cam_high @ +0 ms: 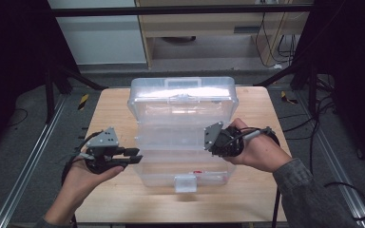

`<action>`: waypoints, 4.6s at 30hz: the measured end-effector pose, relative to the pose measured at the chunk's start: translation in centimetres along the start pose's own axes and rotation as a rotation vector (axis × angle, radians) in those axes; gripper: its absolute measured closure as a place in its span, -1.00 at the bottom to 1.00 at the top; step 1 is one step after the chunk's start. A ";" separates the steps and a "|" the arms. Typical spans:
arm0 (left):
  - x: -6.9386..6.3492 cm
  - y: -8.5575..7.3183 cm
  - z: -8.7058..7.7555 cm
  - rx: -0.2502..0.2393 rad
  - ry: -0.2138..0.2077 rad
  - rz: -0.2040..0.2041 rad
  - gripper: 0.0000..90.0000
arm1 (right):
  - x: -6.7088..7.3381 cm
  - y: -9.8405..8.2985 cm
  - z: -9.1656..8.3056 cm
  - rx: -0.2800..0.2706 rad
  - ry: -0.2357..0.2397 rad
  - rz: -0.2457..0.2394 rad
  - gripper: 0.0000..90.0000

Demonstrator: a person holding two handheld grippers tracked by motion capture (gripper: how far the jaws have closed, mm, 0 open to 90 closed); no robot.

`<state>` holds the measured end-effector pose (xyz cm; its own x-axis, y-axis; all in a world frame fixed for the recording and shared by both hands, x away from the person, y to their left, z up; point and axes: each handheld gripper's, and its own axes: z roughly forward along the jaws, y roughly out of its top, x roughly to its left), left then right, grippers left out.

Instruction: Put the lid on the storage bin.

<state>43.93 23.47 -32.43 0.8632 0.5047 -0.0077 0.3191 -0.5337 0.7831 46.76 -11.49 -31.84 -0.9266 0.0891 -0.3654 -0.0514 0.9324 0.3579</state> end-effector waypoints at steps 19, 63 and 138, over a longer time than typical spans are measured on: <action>4.4 4.7 -0.1 -0.017 0.083 -0.118 0.99 | 0.2 0.2 0.4 0.002 0.002 -0.002 0.79; 3.8 2.0 0.8 -0.011 0.049 -0.153 1.00 | 3.8 -5.7 -2.5 -0.145 -0.123 0.349 -0.43; 0.8 -6.0 2.7 -0.029 0.120 -0.107 0.99 | 5.9 -14.3 0.4 -0.021 -0.237 0.625 -0.68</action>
<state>43.81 25.19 -38.80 0.7715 0.6359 -0.0198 0.3943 -0.4534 0.7993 42.17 -24.16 -39.41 -0.6774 0.6874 -0.2620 0.4591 0.6733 0.5795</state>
